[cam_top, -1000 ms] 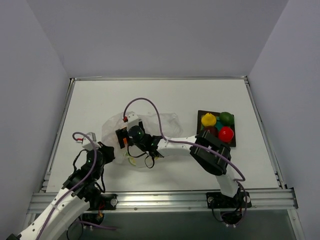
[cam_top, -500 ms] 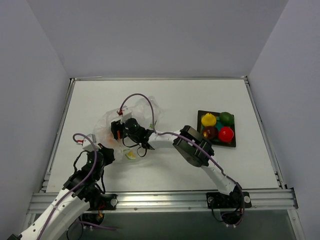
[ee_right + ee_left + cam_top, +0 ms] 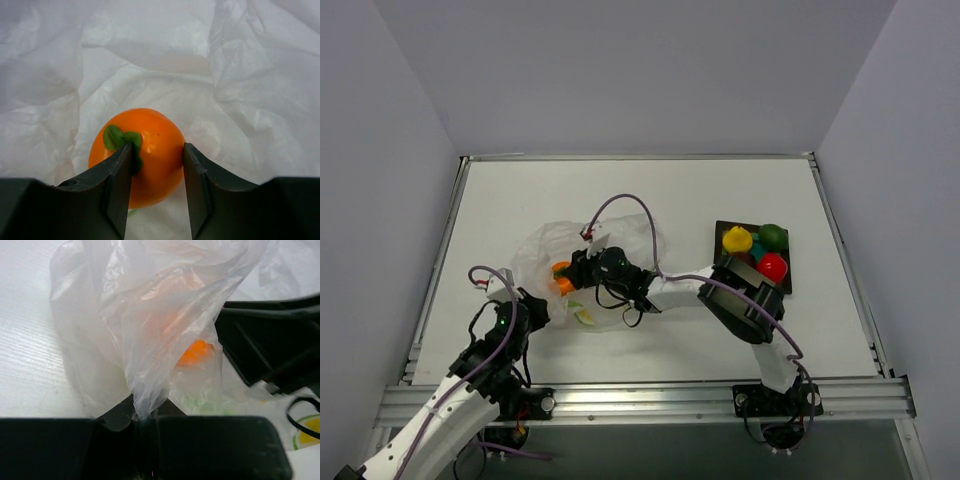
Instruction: Take the fake fruits out of the plastic bag
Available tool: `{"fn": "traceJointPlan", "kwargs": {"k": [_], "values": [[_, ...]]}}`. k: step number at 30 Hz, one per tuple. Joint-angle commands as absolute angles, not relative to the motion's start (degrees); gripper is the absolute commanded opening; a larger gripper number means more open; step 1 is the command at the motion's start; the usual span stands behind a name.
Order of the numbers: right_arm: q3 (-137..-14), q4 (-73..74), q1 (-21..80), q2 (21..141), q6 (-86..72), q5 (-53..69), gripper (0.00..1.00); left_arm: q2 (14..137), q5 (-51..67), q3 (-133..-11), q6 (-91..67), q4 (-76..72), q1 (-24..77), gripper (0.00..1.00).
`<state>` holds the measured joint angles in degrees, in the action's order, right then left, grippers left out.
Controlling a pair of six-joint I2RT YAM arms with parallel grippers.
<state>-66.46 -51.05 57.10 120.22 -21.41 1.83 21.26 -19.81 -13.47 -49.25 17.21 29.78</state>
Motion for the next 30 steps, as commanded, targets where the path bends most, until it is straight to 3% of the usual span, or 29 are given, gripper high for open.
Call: {"fn": "traceJointPlan", "kwargs": {"k": [1, 16, 23, 30], "values": [[-61.4, -56.2, 56.6, 110.0, -20.7, 0.2, 0.25, 23.2, -21.1, -17.3, -47.4, 15.6, 29.0, 0.02], [-47.4, -55.9, 56.2, 88.3, -20.7, -9.5, 0.22, 30.4, -18.5, -18.8, -45.0, 9.1, 28.7, 0.02], [-47.4, -53.0, 55.3, 80.0, -22.9, -2.3, 0.23, 32.9, -20.7, -21.7, -44.3, 5.3, 28.7, 0.02], [-43.2, -37.5, 47.1, 62.5, -21.7, -12.1, 0.22, 38.6, -20.5, -23.2, -42.5, 0.0, 28.7, 0.02]]}}
